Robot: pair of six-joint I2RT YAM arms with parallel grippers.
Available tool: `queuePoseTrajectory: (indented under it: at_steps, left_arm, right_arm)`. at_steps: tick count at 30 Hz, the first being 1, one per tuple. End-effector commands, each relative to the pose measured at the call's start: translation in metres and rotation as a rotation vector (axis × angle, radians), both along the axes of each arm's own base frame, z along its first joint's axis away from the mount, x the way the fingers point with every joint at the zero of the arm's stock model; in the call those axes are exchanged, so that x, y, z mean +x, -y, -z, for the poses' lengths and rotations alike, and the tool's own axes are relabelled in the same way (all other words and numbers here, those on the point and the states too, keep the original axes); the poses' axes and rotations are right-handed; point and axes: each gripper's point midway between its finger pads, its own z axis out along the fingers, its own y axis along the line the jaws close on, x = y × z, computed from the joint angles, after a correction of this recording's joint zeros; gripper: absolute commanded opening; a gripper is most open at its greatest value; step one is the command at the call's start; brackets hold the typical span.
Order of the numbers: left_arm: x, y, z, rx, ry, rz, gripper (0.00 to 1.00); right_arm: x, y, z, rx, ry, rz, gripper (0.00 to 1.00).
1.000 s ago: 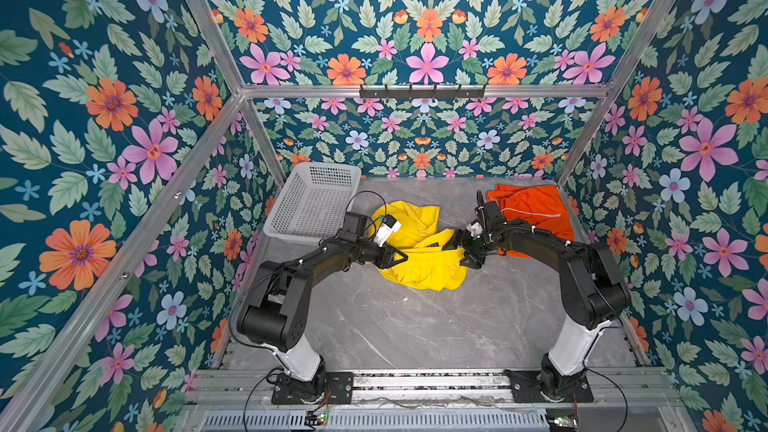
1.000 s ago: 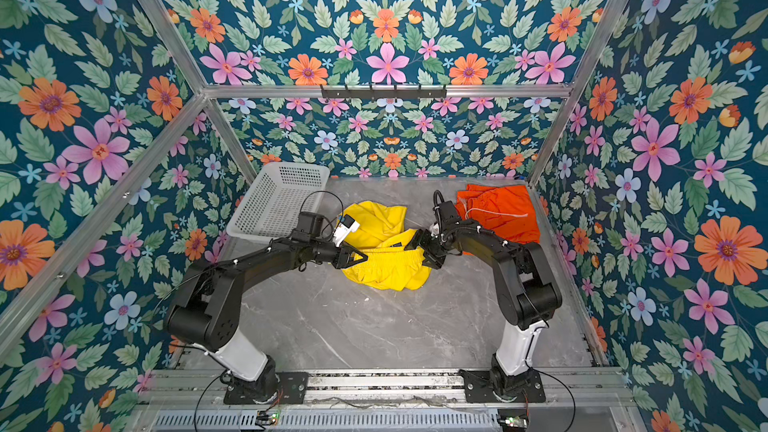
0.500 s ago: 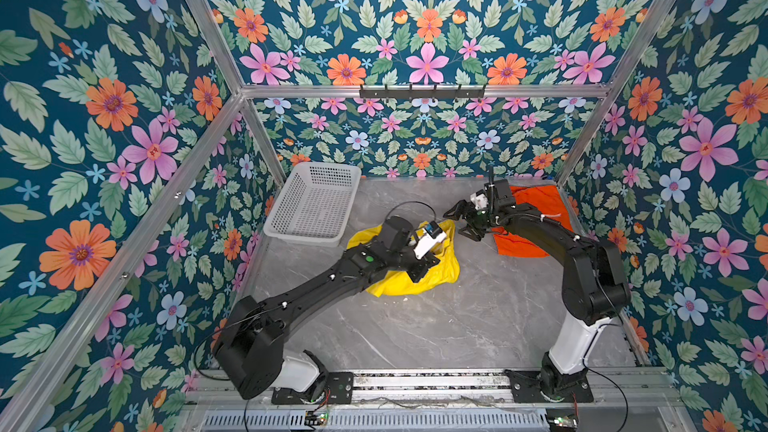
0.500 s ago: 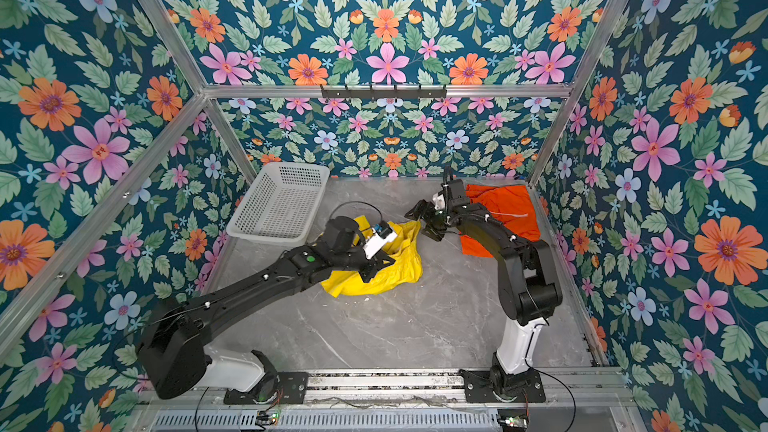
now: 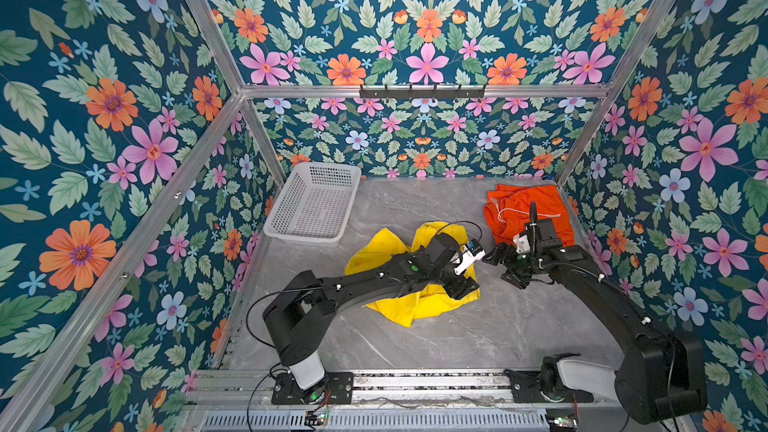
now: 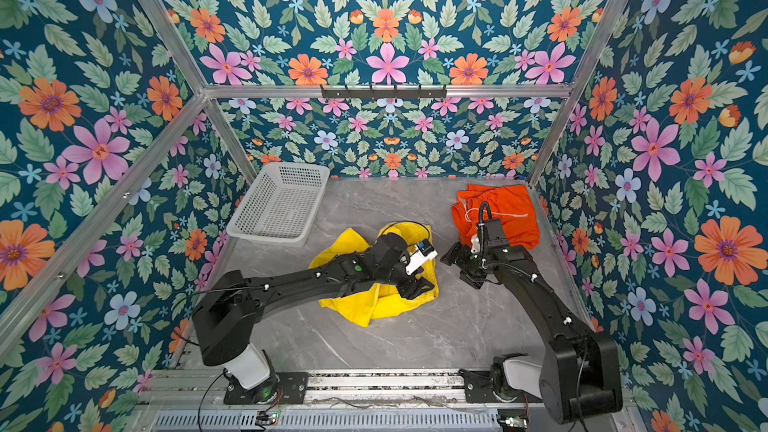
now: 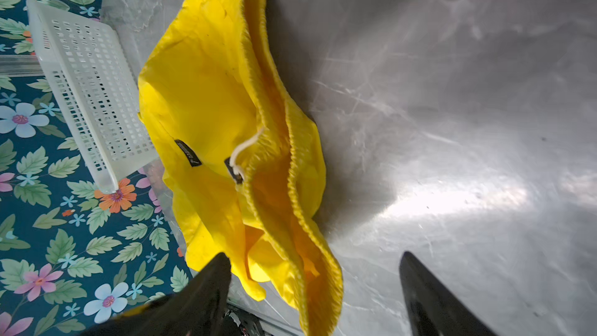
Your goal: Fold and stack the shorts
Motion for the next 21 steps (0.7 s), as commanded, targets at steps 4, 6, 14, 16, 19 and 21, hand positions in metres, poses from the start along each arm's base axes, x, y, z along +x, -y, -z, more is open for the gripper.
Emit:
queuePoseTrajectory:
  at_steps: [4,6,14,16,19,21]
  left_arm:
    - [0.047,-0.056,-0.005,-0.168,-0.156,-0.288,0.64]
    - [0.058,-0.077,0.002,-0.18,-0.177,-0.373,0.64]
    - [0.071,-0.11,0.007,-0.18,-0.162,-0.484,0.64]
    - [0.073,-0.113,0.007,-0.187,-0.164,-0.497,0.64]
    - [0.076,-0.117,0.008,-0.203,-0.172,-0.52,0.64]
    - [0.078,-0.119,0.007,-0.207,-0.173,-0.534,0.64]
  right_arm:
    - [-0.054,-0.025,0.012,0.053,-0.114,-0.117,0.8]
    - [-0.061,-0.044,0.012,0.093,-0.122,-0.166,0.8]
    - [-0.047,-0.066,0.034,0.128,-0.162,-0.175,0.77]
    - [-0.042,-0.073,0.036,0.141,-0.15,-0.196,0.74]
    - [-0.036,-0.083,0.038,0.188,-0.133,-0.208,0.66]
    - [-0.035,-0.085,0.043,0.193,-0.139,-0.205,0.61]
